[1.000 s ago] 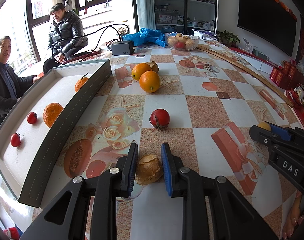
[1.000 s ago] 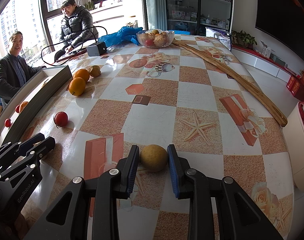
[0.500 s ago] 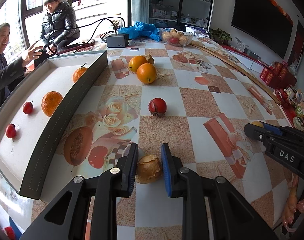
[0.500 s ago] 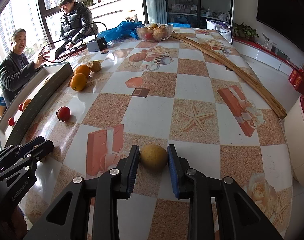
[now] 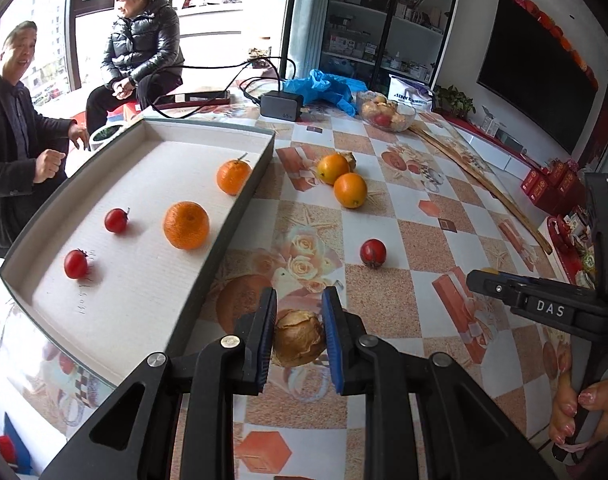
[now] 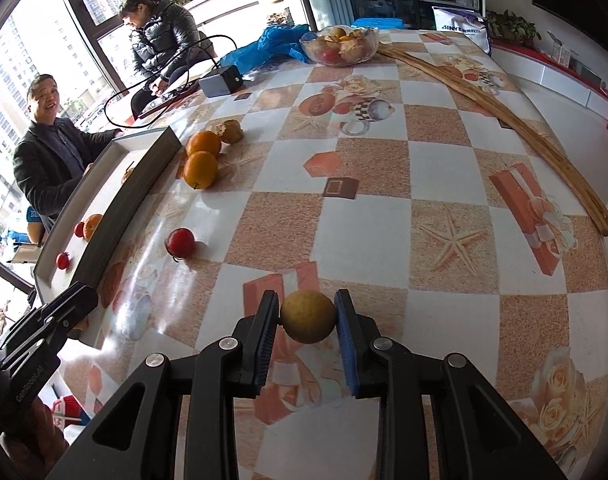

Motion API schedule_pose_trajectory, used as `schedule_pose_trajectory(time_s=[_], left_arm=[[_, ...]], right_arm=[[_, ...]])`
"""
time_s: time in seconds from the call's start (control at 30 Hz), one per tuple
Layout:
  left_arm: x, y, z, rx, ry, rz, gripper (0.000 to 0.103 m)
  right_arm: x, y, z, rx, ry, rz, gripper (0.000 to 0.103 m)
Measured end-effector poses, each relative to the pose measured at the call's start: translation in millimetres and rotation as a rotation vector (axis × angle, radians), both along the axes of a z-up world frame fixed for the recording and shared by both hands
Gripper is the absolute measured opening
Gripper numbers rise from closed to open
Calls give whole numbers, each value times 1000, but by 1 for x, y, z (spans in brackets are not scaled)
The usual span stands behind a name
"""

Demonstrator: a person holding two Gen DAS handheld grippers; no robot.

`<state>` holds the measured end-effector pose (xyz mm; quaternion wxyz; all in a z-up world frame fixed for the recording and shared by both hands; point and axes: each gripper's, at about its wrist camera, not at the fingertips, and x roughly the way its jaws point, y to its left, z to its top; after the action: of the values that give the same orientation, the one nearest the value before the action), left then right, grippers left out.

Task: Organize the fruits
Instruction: 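Carry the bread roll in the left tool while the right tool carries the yellow fruit over the tray, then open the left tool to drop the bread roll while the right tool releases the yellow fruit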

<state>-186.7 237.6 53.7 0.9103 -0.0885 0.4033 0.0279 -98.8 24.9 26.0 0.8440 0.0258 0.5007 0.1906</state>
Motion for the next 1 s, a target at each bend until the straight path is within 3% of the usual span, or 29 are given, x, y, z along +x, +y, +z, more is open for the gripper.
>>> schedule_pose_trajectory(time_s=[0.2, 0.5, 0.93, 1.0], left_arm=[[-2, 48, 15, 38, -37, 103, 26], [4, 114, -6, 21, 24, 257, 25], [11, 136, -37, -11, 95, 296, 26], [11, 129, -38, 20, 93, 290, 30]], right_arm=[[12, 68, 17, 36, 5, 120, 30], [28, 174, 30, 45, 6, 298, 30], [48, 249, 15, 34, 52, 386, 30], [49, 252, 10, 42, 66, 392, 30]])
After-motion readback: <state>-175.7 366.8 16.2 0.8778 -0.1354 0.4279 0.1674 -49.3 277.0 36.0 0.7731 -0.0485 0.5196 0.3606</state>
